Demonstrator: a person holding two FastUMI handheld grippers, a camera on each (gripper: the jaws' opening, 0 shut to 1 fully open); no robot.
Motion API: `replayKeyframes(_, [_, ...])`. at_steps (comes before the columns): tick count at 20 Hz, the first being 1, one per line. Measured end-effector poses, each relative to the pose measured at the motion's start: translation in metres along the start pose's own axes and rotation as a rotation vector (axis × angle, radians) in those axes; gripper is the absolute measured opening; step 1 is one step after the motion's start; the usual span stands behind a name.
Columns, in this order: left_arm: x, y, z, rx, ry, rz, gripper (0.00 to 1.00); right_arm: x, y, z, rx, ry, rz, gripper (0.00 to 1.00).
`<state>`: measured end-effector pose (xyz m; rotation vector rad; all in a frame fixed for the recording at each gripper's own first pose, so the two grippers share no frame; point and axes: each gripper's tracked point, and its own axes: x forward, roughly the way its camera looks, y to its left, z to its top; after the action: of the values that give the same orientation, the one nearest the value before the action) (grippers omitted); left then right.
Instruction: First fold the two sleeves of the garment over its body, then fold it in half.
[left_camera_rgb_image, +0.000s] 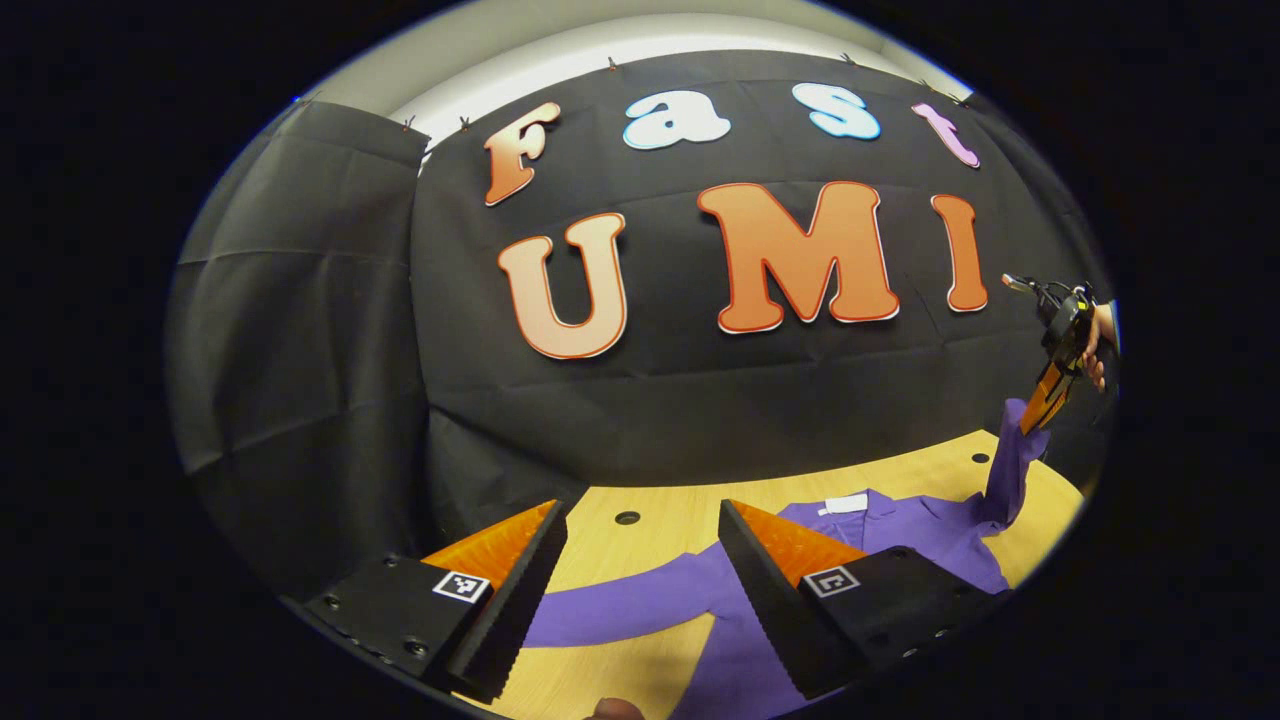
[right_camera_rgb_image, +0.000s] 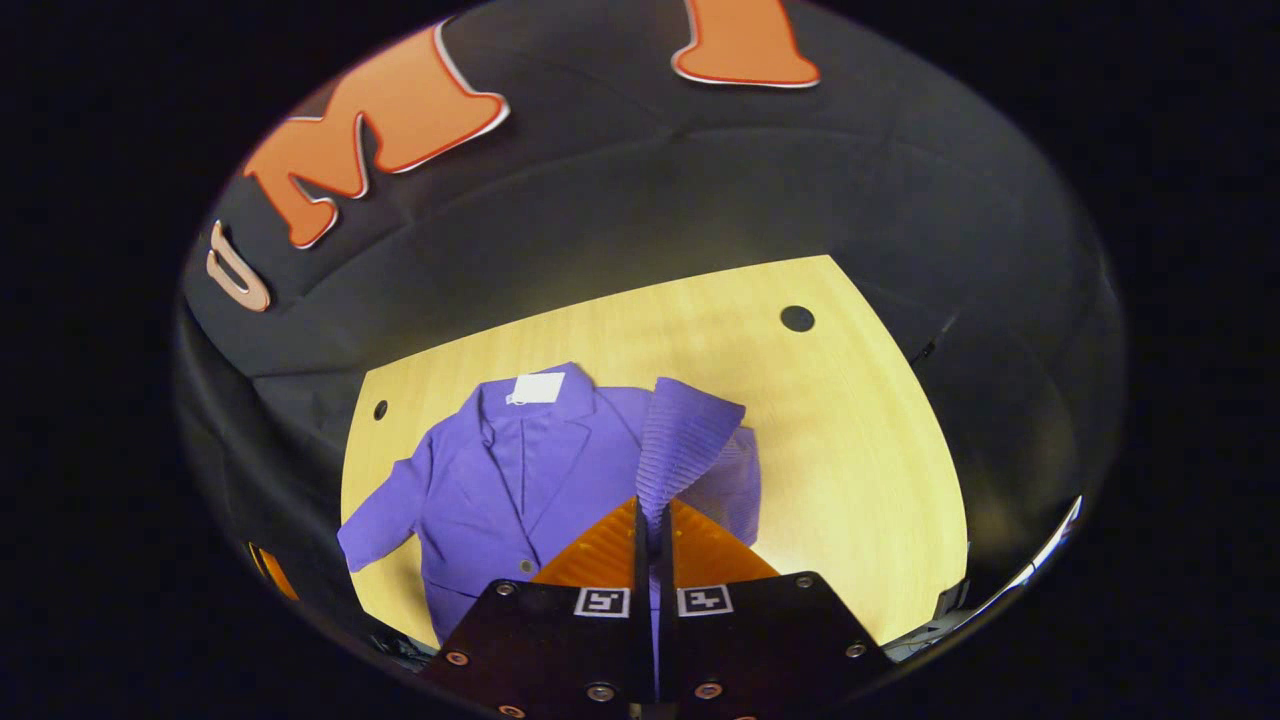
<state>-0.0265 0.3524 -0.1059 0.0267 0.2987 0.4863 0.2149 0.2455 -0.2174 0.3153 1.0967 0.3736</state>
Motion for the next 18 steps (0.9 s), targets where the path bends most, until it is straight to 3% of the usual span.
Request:
replayKeyframes(10, [0.01, 0.099, -0.033, -0.026, 0.039, 0.106, 0.98, 0.009, 0.147, 0.002, -0.132, 0.011, 0.126, 0.02])
replayKeyframes(13, [0.026, 0.119, -0.047, -0.027, 0.067, 0.12, 0.98, 0.022, 0.183, -0.007, -0.102, 0.026, 0.163, 0.04])
replayKeyframes(17, [0.05, 0.14, -0.068, -0.032, 0.12, 0.116, 0.98, 0.022, 0.226, -0.013, -0.047, 0.001, 0.249, 0.13])
replayKeyframes(18, [0.055, 0.143, -0.077, -0.039, 0.139, 0.109, 0.98, 0.016, 0.233, -0.013, -0.044, -0.015, 0.27, 0.21])
